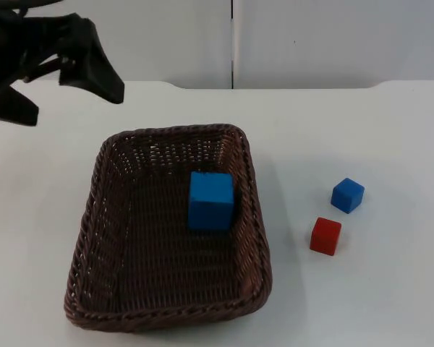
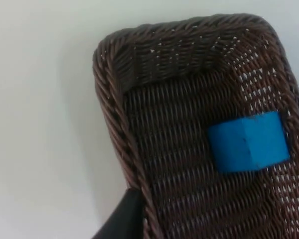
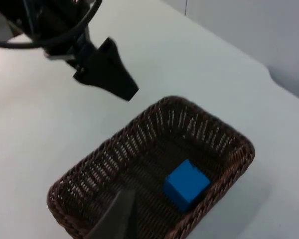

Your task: Pick up the basket with the left hand and place the largest block into the basket with the right hand.

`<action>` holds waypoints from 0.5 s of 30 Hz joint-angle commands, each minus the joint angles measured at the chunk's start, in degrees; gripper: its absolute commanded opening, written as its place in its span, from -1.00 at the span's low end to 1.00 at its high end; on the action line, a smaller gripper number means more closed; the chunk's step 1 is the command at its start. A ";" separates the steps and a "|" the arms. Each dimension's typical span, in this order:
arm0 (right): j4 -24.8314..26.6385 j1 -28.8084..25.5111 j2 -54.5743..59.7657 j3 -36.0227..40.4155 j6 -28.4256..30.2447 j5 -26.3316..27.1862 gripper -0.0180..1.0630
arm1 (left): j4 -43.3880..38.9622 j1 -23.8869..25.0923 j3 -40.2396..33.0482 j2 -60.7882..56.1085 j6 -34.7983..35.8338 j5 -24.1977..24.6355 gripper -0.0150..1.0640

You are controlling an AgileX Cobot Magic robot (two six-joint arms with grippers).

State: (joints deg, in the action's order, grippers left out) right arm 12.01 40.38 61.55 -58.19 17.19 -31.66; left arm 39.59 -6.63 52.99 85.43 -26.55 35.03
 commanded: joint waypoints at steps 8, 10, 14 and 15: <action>-0.30 -0.18 -7.76 0.07 0.03 -3.41 0.98 | -1.74 -0.19 -6.30 -12.33 0.23 -0.78 0.97; -0.19 -0.18 -9.69 1.08 -0.08 -3.43 0.98 | -1.74 -0.19 -7.70 -15.79 0.23 -0.78 0.97; -0.07 -0.18 -12.87 4.43 -0.32 -2.39 0.98 | -2.85 -0.19 -8.74 -20.20 0.23 0.21 0.97; 0.04 -0.18 -13.47 5.16 -0.32 -2.36 0.98 | -3.27 -0.19 -8.74 -21.94 0.23 0.86 0.97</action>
State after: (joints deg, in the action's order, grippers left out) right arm 12.01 40.38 48.93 -53.65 17.07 -34.60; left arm 36.90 -6.63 44.56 64.70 -26.55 35.50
